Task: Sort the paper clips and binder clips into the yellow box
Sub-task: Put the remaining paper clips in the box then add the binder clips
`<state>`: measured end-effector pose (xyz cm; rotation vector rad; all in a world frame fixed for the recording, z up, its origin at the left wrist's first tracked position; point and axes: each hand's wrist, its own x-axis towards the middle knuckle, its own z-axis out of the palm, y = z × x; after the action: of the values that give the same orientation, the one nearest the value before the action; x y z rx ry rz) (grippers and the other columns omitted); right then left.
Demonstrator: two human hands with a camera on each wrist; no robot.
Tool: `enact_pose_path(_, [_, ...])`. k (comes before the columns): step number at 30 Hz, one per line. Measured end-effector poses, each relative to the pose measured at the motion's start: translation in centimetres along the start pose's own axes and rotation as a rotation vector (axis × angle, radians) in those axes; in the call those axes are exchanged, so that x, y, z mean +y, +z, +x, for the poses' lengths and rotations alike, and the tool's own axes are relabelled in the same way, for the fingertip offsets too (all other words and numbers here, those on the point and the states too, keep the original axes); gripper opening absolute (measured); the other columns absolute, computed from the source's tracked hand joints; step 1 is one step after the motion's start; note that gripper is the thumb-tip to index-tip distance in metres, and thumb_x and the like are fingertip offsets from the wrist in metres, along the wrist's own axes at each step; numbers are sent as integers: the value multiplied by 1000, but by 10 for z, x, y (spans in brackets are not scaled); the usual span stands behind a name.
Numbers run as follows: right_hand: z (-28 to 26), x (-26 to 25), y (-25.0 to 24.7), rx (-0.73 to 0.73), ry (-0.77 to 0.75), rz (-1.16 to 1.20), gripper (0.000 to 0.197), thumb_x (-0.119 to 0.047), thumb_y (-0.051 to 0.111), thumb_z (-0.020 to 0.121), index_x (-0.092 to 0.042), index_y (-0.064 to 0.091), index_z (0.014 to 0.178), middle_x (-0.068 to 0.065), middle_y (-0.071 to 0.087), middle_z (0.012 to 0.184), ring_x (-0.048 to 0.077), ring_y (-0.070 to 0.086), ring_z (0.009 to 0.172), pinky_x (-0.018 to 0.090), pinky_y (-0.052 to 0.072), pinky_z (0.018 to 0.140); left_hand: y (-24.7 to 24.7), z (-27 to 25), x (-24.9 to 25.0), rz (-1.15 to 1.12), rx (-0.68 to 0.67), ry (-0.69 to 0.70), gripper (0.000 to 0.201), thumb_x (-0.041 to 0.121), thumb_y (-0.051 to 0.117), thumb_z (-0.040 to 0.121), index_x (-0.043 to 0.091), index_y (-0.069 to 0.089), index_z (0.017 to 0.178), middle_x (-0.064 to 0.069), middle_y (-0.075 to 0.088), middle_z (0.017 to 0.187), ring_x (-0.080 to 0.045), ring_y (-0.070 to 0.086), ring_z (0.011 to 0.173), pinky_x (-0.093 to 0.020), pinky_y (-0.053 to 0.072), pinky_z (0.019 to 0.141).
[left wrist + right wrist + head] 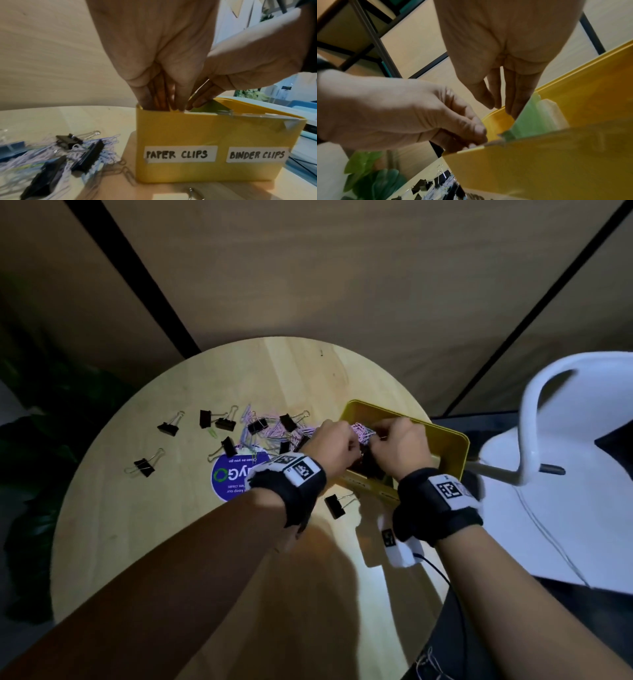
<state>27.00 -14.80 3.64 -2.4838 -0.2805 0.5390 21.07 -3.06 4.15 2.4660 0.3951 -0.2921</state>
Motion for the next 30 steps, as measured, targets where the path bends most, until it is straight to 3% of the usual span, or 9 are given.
enact_pose_path(3, [-4,-11,-1,22,-101,9,28,-18,57,85,-18,71,109,10,71,109,31,62,108,37,45,102,-10,-7,-18,-146,184,-20,20,25,68,82,15,65,65,-3,66,70,-18,61,65,-30,51,66])
enact_pose_path(6, [-10,-37,2,79,-237,-15,26,-18,54,86,-22,72,104,7,73,103,29,64,100,35,48,95,-36,-17,-52,-115,360,-48,28,32,62,87,12,66,69,-2,64,70,-17,56,65,-27,43,64])
enact_pose_path(8, [-13,-59,10,60,-346,25,31,-11,51,85,-21,71,106,6,72,105,24,65,98,33,51,92,-54,-21,-90,-74,393,-137,30,30,57,91,6,67,75,-9,67,74,-22,57,68,-28,41,65])
enact_pose_path(12, [-18,-92,43,-91,-496,0,43,3,48,78,-13,69,113,10,68,111,24,64,102,32,50,94,-71,-27,-171,76,322,-321,16,15,50,91,12,63,100,-15,67,102,-31,60,91,-34,47,79])
enact_pose_path(15, [-13,-102,80,-257,-499,-154,42,-3,50,83,-10,61,123,15,60,119,30,59,108,37,48,96,-64,-32,-208,170,161,-327,36,24,53,90,21,50,126,-9,51,128,-28,53,111,-38,46,90])
enact_pose_path(18, [-2,-103,113,-390,-426,-324,39,-17,49,93,-8,52,130,18,49,125,34,54,112,41,47,97,-47,-30,-228,199,7,-260,54,32,61,86,24,40,135,-7,37,139,-28,43,122,-43,43,99])
enact_pose_path(21, [9,-98,137,-438,-405,-506,39,-15,48,96,-7,46,134,20,42,128,36,45,121,46,45,100,-33,-27,-240,151,-35,-261,46,24,58,85,19,44,129,-9,42,128,-31,40,117,-44,41,99])
enact_pose_path(25, [18,-86,150,-377,-410,-657,35,-2,40,96,-7,49,130,20,41,129,37,40,120,44,43,99,-27,-35,-250,88,31,-201,23,18,62,81,16,54,103,-8,47,107,-29,47,102,-43,44,89])
enact_pose_path(30, [22,-82,152,-305,-441,-669,31,-3,42,94,-7,53,123,18,47,124,34,43,116,41,40,97,-48,-23,-249,-183,242,-178,20,11,58,78,17,51,96,-1,40,107,-18,52,92,-28,43,85])
